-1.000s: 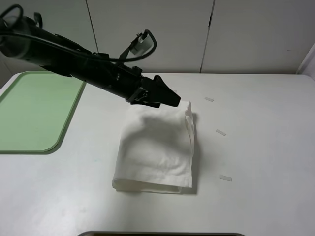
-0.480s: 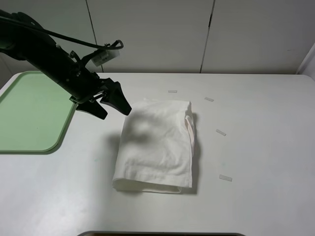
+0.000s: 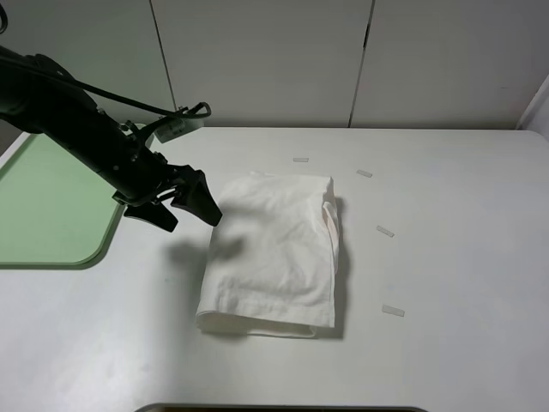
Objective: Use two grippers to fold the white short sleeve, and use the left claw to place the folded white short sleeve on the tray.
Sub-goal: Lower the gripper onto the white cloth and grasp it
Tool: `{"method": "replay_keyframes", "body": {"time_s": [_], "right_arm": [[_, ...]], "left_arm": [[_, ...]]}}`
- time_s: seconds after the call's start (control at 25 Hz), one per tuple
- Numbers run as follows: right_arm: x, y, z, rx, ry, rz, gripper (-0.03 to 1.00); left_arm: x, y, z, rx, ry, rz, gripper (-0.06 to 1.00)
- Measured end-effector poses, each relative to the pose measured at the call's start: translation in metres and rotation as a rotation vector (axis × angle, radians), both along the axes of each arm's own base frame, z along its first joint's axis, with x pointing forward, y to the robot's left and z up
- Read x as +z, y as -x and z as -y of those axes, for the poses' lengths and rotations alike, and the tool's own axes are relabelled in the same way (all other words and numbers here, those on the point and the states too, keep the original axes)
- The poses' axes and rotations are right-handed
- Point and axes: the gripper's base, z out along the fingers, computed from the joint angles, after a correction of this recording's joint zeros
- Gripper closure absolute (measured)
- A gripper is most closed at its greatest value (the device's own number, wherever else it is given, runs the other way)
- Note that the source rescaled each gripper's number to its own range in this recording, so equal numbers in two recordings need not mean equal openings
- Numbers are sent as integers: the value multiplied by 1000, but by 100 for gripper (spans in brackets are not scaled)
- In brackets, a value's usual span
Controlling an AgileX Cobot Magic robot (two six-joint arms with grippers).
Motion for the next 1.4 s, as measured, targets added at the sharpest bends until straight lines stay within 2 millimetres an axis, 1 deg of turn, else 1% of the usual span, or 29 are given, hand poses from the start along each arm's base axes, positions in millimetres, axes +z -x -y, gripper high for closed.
{"method": "replay_keyframes", "body": {"time_s": [0.12, 0.36, 0.56, 0.72, 0.8, 0.84, 0.88, 0.92, 1.0, 1.12, 1.24, 1.28, 1.4], "right_arm": [[0, 0, 0, 0, 0, 0, -3], [0, 0, 0, 0, 0, 0, -3], [0, 0, 0, 0, 0, 0, -3], [0, 0, 0, 0, 0, 0, -3], [0, 0, 0, 0, 0, 0, -3], [0, 0, 0, 0, 0, 0, -3], [0, 0, 0, 0, 0, 0, -3], [0, 0, 0, 0, 0, 0, -3], [0, 0, 0, 0, 0, 0, -3], [0, 0, 0, 0, 0, 0, -3], [0, 0, 0, 0, 0, 0, -3], [0, 0, 0, 0, 0, 0, -3], [0, 0, 0, 0, 0, 0, -3]], "left_arm": [[-8, 3, -3, 31, -16, 8, 3], [-15, 6, -1, 87, 50, 57, 3], [-24, 11, -6, 124, 26, 70, 3], [-29, 12, -5, 132, 35, 56, 3], [-37, 12, -3, 138, 55, 24, 3], [-47, 13, -2, 140, 67, -9, 3], [-47, 13, -2, 140, 67, -9, 3], [-59, 14, 2, 151, 92, -53, 4], [-61, 15, 5, 156, 105, -62, 4], [-67, 17, 16, 159, 158, -90, 5], [-68, 18, 18, 152, 173, -90, 7], [-73, 18, 21, 136, 185, -84, 19], [-77, 18, 20, 142, 163, -76, 56]]}}
